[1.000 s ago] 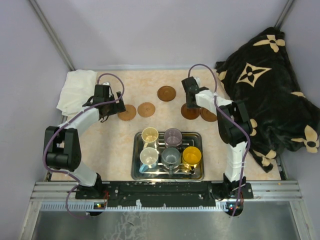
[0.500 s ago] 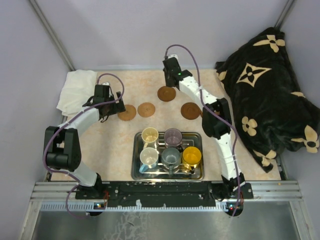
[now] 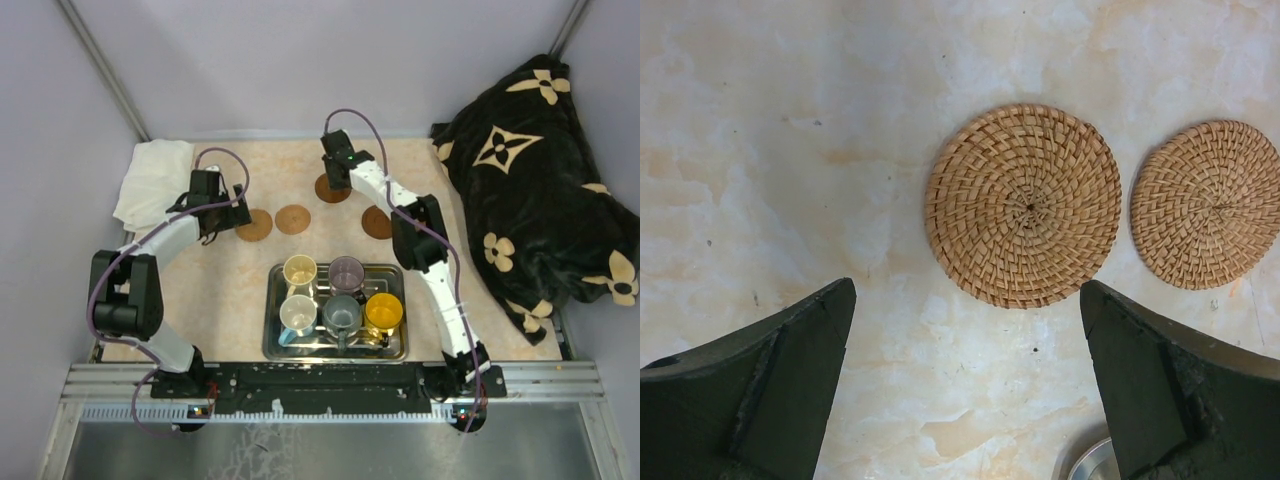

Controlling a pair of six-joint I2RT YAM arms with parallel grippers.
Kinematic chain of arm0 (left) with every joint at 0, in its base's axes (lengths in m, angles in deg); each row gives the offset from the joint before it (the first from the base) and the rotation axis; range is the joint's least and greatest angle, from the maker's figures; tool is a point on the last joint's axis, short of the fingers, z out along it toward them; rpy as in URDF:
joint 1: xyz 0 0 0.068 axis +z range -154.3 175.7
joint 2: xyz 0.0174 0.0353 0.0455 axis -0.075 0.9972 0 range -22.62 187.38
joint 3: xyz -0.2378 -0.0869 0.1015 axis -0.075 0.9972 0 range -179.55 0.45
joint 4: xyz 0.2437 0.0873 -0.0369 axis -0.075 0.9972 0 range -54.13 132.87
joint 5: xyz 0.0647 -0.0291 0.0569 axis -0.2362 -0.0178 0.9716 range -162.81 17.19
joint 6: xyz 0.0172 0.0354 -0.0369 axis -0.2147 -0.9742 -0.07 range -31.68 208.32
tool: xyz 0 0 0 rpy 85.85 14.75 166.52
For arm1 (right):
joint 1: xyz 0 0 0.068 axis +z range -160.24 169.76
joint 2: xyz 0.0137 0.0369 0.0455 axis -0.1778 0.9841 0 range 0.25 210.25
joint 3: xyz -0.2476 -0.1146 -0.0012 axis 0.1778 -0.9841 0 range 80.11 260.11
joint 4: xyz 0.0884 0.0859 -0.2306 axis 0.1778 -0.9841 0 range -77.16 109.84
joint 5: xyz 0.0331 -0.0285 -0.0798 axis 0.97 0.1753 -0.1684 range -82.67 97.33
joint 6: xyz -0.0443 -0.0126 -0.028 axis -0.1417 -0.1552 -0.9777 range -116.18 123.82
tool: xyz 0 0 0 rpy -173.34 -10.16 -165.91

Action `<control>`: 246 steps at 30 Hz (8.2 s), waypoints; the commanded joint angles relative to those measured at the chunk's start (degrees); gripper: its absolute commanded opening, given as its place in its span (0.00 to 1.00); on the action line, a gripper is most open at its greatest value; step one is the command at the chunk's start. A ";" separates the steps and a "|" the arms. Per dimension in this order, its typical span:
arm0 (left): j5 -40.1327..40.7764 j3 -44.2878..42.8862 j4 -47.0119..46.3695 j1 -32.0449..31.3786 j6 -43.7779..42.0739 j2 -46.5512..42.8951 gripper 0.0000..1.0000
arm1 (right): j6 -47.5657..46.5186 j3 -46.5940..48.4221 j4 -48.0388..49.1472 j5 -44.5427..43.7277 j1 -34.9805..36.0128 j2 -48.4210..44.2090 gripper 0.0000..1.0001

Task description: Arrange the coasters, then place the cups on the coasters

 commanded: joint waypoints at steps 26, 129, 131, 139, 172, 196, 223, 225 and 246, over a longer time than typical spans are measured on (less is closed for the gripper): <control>-0.77 -1.02 -1.02 -0.23 -0.26 2.15 0.99 | -2.63 -12.51 7.19 4.09 1.72 -3.53 0.29; -1.97 1.58 -1.39 -0.28 0.87 0.04 0.99 | 1.10 -21.36 4.94 -10.64 6.84 -20.17 0.31; -2.06 1.58 -1.35 -0.24 0.83 0.08 0.99 | 2.16 -24.27 5.69 -10.79 5.50 -22.41 0.31; -2.84 1.72 -1.73 -0.32 0.96 0.37 0.99 | 6.28 -43.29 9.73 -10.25 -1.74 -33.18 0.31; -3.83 0.80 -1.47 -0.33 0.81 0.89 0.99 | 14.59 -68.45 8.16 -13.08 -10.10 -52.36 0.44; -3.64 0.93 -1.57 -0.40 0.89 1.51 1.00 | 19.49 -70.84 9.94 -8.58 -10.11 -45.74 0.64; -3.72 0.87 -1.47 -0.41 0.97 2.21 0.99 | 21.80 -66.21 8.45 -13.41 -13.52 -38.44 0.62; -3.72 0.84 -1.41 -0.43 0.93 2.21 1.00 | 21.47 -65.77 8.64 -13.40 -13.85 -38.10 0.62; -3.44 1.03 -1.30 -0.54 1.07 1.95 0.99 | 21.79 -65.02 7.64 -12.92 -14.25 -39.65 0.62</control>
